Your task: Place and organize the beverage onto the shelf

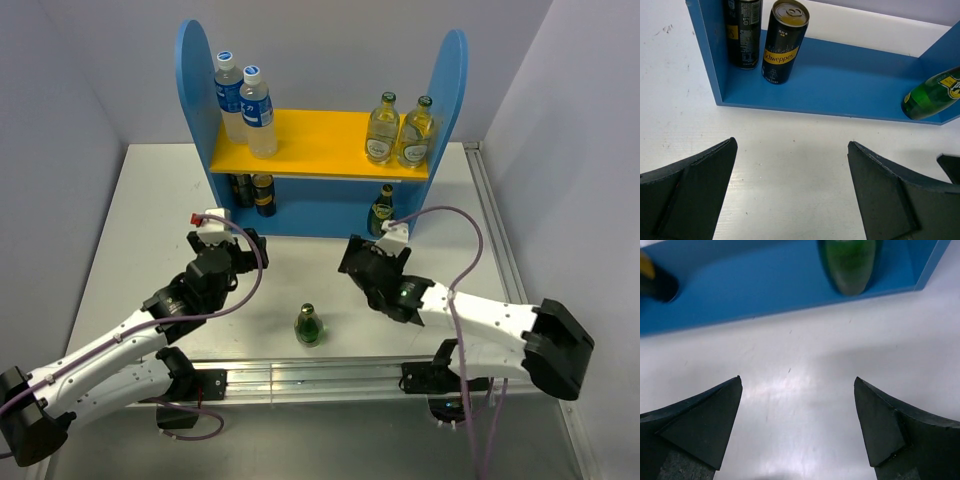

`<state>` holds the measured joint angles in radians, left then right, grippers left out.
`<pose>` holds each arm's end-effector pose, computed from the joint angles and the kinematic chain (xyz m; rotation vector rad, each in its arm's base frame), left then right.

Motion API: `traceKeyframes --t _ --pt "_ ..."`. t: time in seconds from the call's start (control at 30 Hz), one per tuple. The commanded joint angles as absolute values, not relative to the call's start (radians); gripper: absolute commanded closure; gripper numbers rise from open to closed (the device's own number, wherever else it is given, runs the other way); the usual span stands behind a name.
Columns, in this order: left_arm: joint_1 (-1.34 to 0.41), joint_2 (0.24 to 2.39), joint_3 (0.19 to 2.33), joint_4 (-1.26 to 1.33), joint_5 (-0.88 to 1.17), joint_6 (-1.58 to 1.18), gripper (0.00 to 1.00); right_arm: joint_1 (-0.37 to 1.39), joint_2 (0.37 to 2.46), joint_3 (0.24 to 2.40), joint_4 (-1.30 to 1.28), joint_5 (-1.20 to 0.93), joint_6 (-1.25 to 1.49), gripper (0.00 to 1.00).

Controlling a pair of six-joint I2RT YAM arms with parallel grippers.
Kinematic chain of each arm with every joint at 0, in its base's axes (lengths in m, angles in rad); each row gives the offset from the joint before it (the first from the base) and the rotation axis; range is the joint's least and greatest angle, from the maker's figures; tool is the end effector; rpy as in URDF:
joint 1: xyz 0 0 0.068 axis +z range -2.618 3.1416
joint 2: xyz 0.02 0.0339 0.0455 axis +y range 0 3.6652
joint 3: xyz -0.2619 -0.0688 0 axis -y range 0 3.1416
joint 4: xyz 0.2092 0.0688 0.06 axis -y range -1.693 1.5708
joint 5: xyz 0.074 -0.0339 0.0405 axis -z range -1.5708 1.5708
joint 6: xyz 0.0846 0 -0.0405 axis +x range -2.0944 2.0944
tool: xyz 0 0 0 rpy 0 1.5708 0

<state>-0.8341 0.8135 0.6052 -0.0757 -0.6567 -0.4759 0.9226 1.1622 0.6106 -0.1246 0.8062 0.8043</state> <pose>0.1676 -0.1079 0.2798 -0.1282 1.8019 -0.3266 0.1869 0.1457 0.2123 0.2876 2.0026 0.1735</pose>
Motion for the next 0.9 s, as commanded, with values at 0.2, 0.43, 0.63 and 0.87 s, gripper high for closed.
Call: traceKeyframes --t 0.2,0.43,0.63,0.87 --pt "-0.94 0.81 0.542 -0.074 -0.712 -0.586 0.01 1.242 0.912 0.575 -0.432 0.997 1.031 0.0" --pt "-1.098 0.793 0.477 -0.106 -0.833 -0.712 0.01 1.35 0.793 0.545 -0.431 1.052 0.979 0.0" --pt "-1.222 0.854 0.45 -0.109 -0.928 -0.822 0.01 1.403 0.736 0.503 -0.377 1.075 0.924 0.0" --pt "-1.275 0.931 0.39 0.056 -0.899 -0.809 0.01 1.434 0.657 0.465 -0.379 1.109 0.913 0.0"
